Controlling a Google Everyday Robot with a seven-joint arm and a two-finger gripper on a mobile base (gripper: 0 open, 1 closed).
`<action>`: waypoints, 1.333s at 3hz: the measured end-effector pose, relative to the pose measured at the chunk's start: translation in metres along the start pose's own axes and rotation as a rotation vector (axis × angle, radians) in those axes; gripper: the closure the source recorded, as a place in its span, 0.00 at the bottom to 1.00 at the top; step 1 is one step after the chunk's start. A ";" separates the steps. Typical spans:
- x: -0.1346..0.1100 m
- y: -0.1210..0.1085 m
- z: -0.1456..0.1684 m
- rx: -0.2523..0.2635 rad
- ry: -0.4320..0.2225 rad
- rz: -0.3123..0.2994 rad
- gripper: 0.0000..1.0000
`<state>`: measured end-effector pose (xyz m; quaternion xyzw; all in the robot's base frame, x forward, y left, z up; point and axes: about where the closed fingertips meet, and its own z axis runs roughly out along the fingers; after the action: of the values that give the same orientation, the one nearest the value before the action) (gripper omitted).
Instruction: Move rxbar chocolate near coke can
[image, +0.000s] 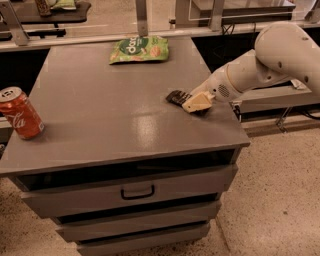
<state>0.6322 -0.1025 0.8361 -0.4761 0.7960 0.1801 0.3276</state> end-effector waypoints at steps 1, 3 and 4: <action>-0.003 0.004 -0.006 0.001 -0.018 -0.006 0.85; -0.026 0.007 -0.045 0.023 -0.093 -0.052 1.00; -0.028 0.006 -0.047 0.026 -0.098 -0.056 1.00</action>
Offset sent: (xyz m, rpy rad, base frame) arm -0.0168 -0.0069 0.0278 0.0459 -0.0454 0.0085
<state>0.6202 -0.1095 0.8892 -0.4846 0.7676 0.1836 0.3771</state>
